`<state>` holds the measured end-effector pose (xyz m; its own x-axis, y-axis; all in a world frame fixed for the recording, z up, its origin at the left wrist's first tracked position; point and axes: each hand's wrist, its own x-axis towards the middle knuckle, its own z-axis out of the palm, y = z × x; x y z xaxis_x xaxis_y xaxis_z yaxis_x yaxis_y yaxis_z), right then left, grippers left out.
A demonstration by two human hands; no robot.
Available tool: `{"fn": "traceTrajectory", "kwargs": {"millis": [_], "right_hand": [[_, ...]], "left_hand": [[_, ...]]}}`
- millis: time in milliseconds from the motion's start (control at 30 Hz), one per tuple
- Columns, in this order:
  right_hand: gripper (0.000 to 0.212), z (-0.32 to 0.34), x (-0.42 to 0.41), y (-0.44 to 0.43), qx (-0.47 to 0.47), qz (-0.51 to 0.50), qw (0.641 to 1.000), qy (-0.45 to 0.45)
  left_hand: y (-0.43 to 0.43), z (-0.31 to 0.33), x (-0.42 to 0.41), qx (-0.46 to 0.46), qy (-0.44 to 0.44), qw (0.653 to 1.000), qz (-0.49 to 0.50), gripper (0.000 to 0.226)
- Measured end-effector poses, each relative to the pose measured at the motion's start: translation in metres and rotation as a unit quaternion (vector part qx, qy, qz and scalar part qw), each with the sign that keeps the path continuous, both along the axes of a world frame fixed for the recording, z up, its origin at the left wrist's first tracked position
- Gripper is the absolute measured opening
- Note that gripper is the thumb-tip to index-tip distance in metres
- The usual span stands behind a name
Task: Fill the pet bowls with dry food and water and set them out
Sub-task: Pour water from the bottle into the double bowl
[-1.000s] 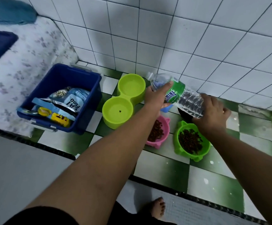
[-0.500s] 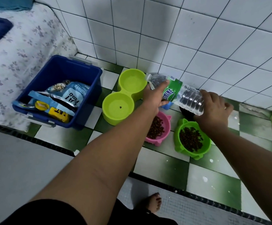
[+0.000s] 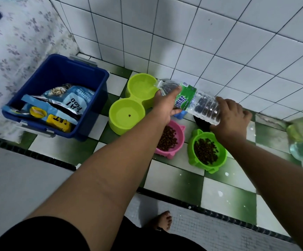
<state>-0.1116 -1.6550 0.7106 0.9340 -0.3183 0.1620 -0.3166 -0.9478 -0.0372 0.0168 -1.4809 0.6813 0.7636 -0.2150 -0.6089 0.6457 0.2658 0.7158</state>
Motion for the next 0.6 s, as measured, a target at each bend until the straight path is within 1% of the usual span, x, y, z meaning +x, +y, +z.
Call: {"fn": "traceTrajectory", "kwargs": {"millis": [100, 600], "right_hand": [[0.096, -0.001, -0.0028, 0.0003, -0.002, -0.004, 1.0, 0.0], [0.096, 0.0015, -0.0071, -0.0004, -0.013, -0.006, 1.0, 0.002]], "left_hand": [[0.0004, 0.0034, -0.0014, 0.007, 0.003, 1.0, -0.012, 0.082], [0.0031, 0.0107, -0.0064, 0.012, 0.005, 1.0, -0.017, 0.078]]}}
